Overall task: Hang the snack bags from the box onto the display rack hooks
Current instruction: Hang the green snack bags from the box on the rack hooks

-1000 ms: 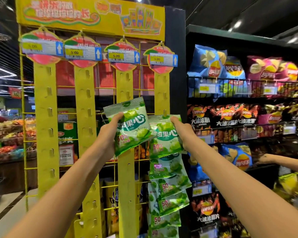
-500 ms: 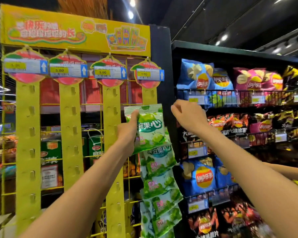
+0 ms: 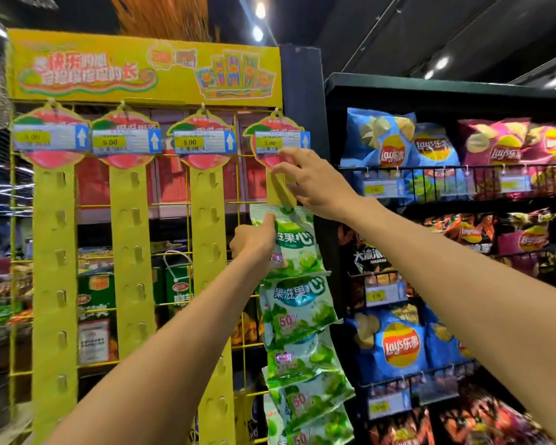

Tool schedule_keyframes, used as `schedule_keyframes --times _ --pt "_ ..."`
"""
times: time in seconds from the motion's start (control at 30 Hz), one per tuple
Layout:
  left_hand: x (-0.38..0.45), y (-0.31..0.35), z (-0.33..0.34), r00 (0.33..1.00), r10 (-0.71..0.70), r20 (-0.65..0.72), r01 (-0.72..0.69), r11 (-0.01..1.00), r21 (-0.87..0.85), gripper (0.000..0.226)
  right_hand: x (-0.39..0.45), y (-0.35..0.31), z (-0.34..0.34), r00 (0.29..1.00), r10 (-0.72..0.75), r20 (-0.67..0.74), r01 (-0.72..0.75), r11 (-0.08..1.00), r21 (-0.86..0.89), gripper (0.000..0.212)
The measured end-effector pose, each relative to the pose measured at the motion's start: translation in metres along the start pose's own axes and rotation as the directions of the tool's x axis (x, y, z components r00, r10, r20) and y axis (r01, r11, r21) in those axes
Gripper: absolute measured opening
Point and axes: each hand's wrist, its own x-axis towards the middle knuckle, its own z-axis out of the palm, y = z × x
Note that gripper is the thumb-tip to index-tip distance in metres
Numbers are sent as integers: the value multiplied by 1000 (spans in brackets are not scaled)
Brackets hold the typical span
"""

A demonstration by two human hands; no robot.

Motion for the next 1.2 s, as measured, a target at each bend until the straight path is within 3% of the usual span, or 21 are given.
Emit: schedule_keyframes --times 0.37,0.67,0.8,0.87,0.93,1.03,1.1,1.2 --pt "-10 -17 2 1000 11 -22 -10 997 79 48 -21 -6 10 998 16 -55 -13 998 54 47" --pt "-29 -37 -25 954 287 85 -299 914 275 51 -35 -15 13 995 59 -79 -55 997 62 48" --pt "-41 -59 -60 892 425 154 -452 838 306 22 -65 -34 12 985 128 -112 -114 986 122 47" --pt "-49 -73 -81 829 548 107 -533 719 446 21 -88 -48 18 984 145 -103 -128 979 157 45" --pt "-54 -91 -104 686 719 115 -592 459 663 24 -114 -65 27 984 165 -75 -147 969 196 43" --pt "-55 -133 -134 513 793 329 -648 106 754 34 -158 -95 40 981 192 -28 -182 960 212 43" --pt "-57 -170 -153 478 767 429 -658 -11 753 39 -187 -114 48 978 207 -24 -198 959 203 45" --pt "-70 -228 -176 515 685 516 -668 -58 742 45 -234 -144 62 970 241 -9 -234 950 208 46"
